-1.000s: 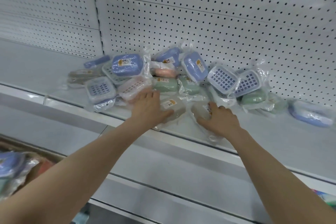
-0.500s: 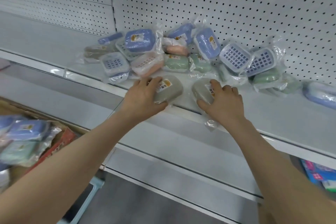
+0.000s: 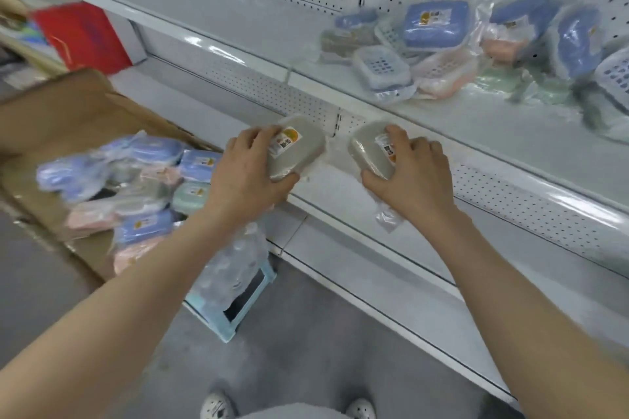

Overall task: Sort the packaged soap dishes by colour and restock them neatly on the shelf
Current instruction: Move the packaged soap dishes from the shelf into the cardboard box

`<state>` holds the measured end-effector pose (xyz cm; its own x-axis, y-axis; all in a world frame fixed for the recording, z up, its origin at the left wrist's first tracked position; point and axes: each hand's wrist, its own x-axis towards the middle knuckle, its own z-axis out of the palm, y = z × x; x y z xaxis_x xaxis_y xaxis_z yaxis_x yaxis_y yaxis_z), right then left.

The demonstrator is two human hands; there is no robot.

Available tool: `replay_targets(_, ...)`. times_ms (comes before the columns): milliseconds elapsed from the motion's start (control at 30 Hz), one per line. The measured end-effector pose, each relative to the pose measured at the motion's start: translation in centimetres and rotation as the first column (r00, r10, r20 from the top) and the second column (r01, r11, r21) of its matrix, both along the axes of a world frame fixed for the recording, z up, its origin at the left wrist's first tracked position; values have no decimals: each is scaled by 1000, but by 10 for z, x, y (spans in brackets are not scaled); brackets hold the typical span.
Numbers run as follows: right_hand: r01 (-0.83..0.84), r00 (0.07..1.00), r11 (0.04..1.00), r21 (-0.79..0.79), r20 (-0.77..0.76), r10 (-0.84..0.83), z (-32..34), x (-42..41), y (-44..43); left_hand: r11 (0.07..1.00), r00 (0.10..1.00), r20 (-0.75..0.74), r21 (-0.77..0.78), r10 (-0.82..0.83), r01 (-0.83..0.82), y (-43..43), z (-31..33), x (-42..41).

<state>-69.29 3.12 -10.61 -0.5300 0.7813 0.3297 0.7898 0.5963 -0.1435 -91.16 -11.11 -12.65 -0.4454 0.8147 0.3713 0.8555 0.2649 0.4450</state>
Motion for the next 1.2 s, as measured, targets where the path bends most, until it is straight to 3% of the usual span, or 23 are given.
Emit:
replay_targets(200,-122,990,985,-122,51,129,-55,-133,-71,982,988,13,-116,152,-149,-101,-34,-121)
replay_targets(400,-152,976,954,-260,113,187,-97,-217,-119,926,954,72,-272,292,-263,-168,-72,-200)
replay_targets(800,-279,926,881,-383,136,352,-145,-346,-120,832,868,136,-386,478,-398,-191,-116,-299)
replay_targets(1000,-257,929,873,-415,144,342,-161,-419,-120,836,880,108,-385,462,-391,-186,-122,-384)
replay_targets(1200,-125,971,888,-442,130,202,-174,-505,-132,864,936,69,-414,345,-288,-159,-147,-532)
